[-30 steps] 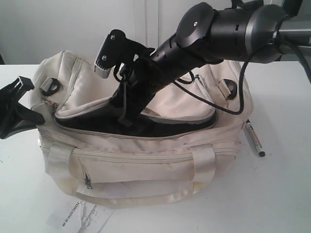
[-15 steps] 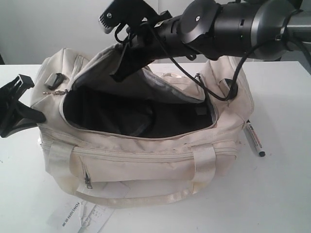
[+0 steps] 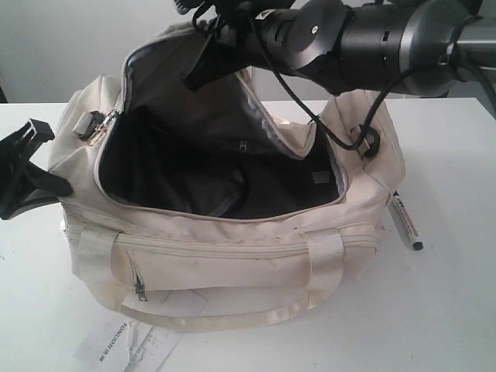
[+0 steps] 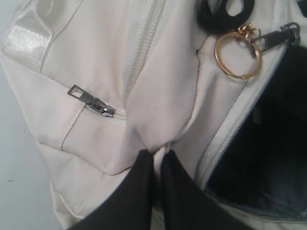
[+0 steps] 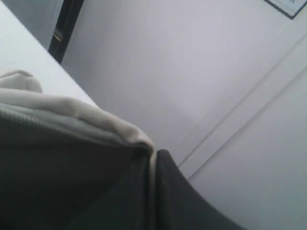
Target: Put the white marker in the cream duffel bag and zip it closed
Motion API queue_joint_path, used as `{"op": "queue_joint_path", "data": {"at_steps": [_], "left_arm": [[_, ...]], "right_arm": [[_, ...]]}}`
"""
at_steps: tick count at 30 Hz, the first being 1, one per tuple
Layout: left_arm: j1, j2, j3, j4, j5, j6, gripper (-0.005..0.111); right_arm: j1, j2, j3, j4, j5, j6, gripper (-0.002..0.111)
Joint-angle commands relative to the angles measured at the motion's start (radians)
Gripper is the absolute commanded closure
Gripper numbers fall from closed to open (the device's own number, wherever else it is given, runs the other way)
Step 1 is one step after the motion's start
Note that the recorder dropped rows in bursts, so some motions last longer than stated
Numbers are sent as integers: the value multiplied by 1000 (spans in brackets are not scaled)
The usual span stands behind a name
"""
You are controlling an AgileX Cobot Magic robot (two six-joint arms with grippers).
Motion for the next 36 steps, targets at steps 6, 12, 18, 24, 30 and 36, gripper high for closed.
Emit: {"op": "queue_joint_path", "data": {"at_steps": [6, 12, 18, 24, 30, 36], "left_arm": [[0, 2, 6, -4, 7, 6, 107], [0, 2, 6, -4, 7, 11, 107], [0, 0, 0, -6, 7, 28, 69], [0, -29, -39, 44, -13, 85, 14], [0, -125, -115, 342, -125, 235, 13], [-63, -157, -159, 381, -162, 666, 13]], "right_arm": [[-8, -16, -1, 180, -272, 8, 108], [-8, -16, -1, 180, -232, 8, 108], [-8, -16, -1, 176, -141, 8, 108], [-8, -16, -1, 176, -73, 6, 108], [-8, -16, -1, 176, -70, 6, 108], [-8, -16, -1, 174, -68, 2, 108]]}}
